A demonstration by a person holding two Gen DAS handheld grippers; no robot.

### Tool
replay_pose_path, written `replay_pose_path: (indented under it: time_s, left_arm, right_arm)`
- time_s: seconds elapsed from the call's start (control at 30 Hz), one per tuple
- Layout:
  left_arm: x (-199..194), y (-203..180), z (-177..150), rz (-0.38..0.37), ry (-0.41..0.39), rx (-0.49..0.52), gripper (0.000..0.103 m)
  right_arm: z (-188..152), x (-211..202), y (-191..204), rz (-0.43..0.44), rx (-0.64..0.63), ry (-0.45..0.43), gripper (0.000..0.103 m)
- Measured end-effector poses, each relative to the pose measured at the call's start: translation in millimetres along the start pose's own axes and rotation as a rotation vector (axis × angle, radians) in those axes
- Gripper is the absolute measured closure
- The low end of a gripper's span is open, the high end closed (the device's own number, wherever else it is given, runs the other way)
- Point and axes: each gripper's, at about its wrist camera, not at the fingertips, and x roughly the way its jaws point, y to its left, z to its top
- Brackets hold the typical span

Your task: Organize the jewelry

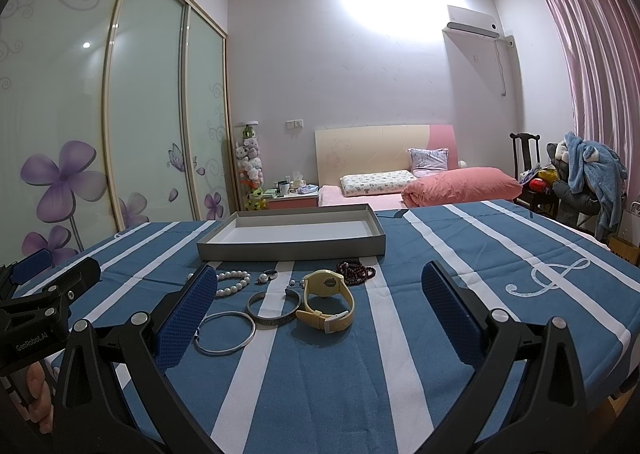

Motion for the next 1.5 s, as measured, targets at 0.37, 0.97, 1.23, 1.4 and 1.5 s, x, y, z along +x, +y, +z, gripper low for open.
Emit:
replay_pose_path:
  time_s: [0.37, 0.97, 1.23, 1.4, 1.5]
  left_arm:
    - [0.0, 0.0, 0.0, 0.0, 0.001, 0.0, 0.004]
    - [57.0, 1.7, -22.7, -0.073, 0.294, 0.064, 0.004]
    - [97.0, 0.7, -39.0, -0.09, 0.491, 0.128, 0.004]
    - [111.0, 10.0, -31.4, -0.107, 0.525, 0.081, 0.011]
    - [113.8, 19.4, -21.8, -0.122, 0.519, 0.033, 0.013]
  right_arm:
    - [-0.3, -0.1, 0.1, 0.0, 0.0, 0.001, 0.002]
    - [-6.1, 13.0, -2.2, -0.005, 0.014, 0.044, 0.002]
    - [-7.1, 15.1, -6.3, -0.011, 0.03, 0.066, 0.002]
    - [-6.6, 17.2, -7.7, -0.014, 0.032, 0.069, 0.002]
    - [-6.4, 19.6, -9.2, -0.016, 0.036, 0.073, 0.002]
